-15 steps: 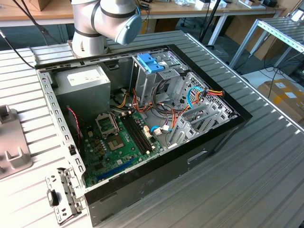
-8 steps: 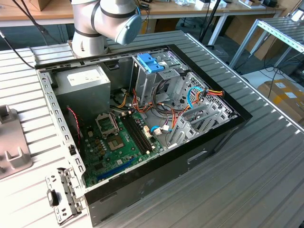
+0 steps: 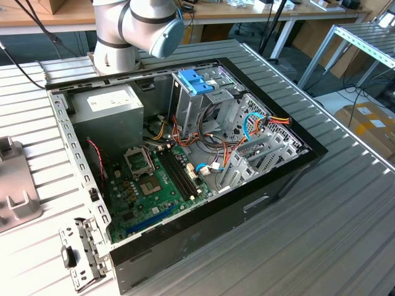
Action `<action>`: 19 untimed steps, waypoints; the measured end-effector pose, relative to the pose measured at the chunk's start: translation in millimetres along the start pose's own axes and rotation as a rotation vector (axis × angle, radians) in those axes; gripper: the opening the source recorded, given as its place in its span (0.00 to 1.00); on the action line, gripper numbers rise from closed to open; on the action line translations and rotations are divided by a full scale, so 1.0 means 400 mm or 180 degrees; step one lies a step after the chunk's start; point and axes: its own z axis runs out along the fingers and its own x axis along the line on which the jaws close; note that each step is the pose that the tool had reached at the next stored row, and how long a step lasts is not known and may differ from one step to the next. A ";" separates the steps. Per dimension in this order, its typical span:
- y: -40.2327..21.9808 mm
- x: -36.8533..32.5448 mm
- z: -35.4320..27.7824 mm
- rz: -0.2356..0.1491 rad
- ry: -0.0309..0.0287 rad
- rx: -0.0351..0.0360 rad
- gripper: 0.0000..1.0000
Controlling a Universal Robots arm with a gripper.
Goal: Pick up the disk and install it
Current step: 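Reach for the disk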
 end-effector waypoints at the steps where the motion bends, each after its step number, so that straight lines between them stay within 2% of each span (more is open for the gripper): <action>1: 0.000 0.001 0.000 0.0000 0.0000 0.0000 0.11; 19: -0.001 0.018 0.000 0.0000 0.0000 0.0000 0.11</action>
